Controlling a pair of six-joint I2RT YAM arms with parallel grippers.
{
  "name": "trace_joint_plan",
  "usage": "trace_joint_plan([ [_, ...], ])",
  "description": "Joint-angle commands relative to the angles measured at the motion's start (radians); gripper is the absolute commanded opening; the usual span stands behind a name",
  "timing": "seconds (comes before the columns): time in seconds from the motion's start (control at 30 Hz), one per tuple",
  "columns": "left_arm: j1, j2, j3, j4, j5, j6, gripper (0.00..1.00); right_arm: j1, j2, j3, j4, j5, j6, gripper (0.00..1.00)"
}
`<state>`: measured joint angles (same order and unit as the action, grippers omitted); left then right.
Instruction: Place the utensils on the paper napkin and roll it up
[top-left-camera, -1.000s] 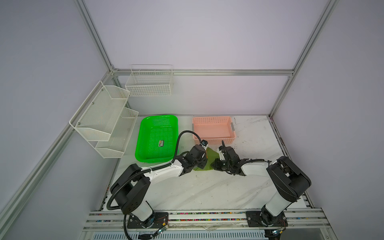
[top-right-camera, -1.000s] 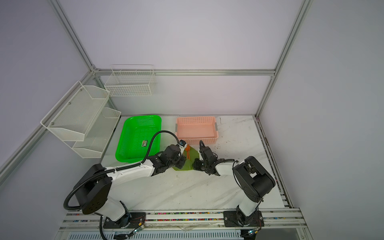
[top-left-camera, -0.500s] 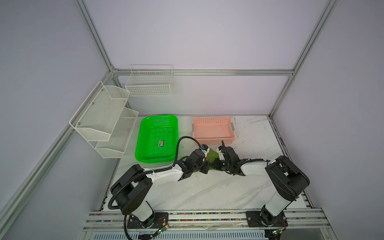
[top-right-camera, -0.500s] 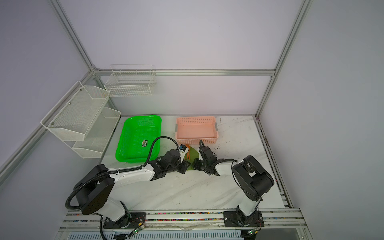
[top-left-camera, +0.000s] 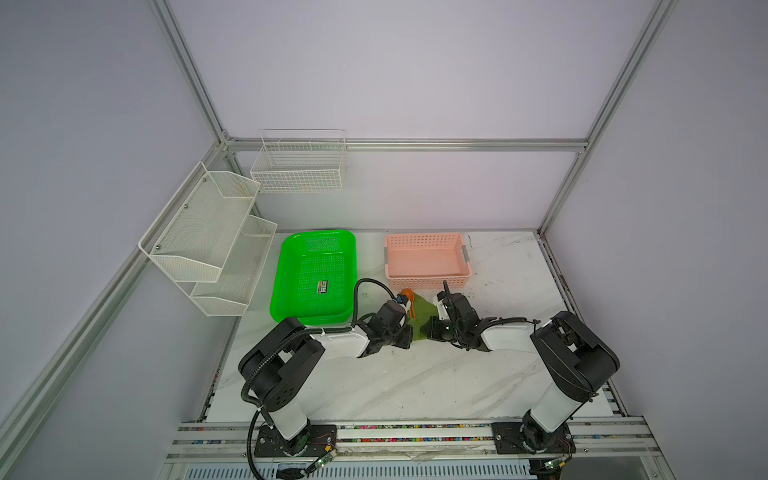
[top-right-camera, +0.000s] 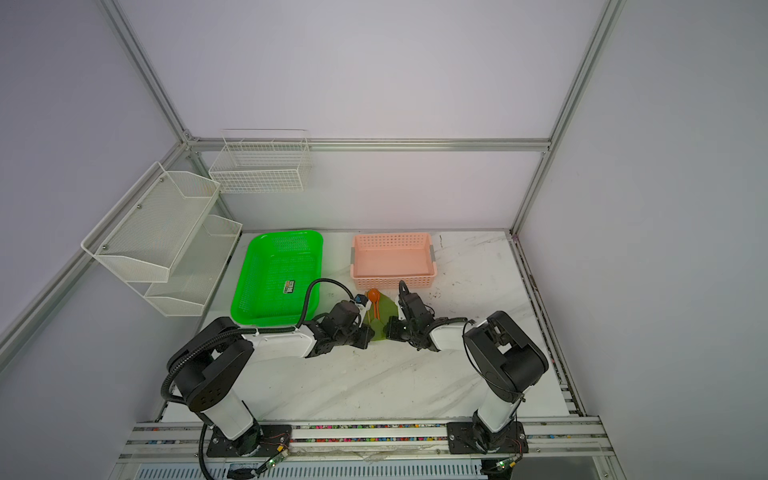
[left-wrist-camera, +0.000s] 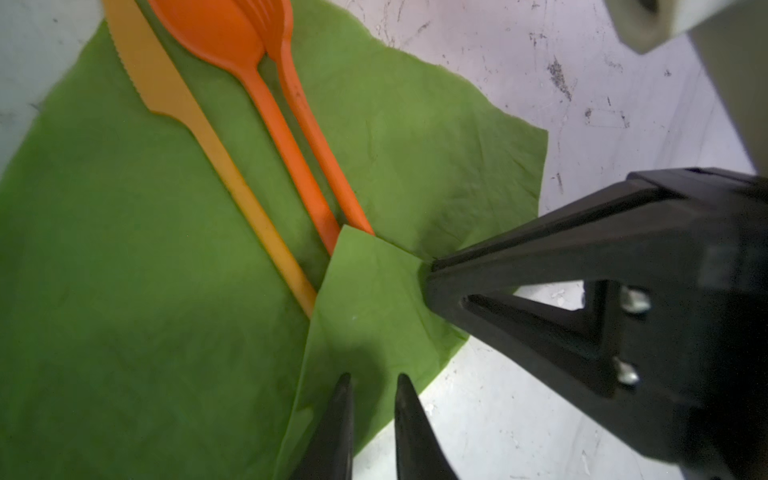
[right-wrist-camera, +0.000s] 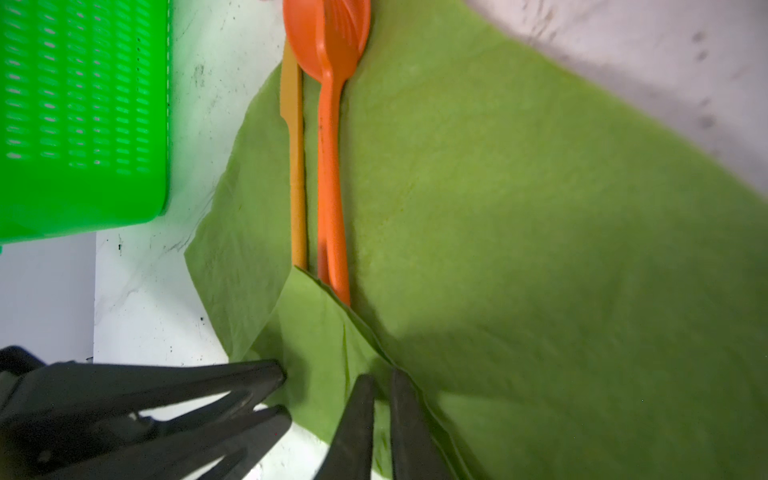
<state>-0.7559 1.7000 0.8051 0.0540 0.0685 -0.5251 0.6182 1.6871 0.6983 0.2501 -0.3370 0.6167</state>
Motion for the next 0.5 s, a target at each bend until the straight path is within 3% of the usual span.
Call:
trace_joint_plan([
  [0.0, 0.014, 0.012, -0.044, 0.040, 0.023, -0.021, 0.19, 0.005, 0.011, -0.002, -0.035, 0.015, 0.007, 0.15],
  [0.47, 0.044, 0.045, -0.103, 0.080, 0.052, -0.058, 0.17, 0.011, -0.021, 0.014, -0.063, 0.030, -0.004, 0.15],
])
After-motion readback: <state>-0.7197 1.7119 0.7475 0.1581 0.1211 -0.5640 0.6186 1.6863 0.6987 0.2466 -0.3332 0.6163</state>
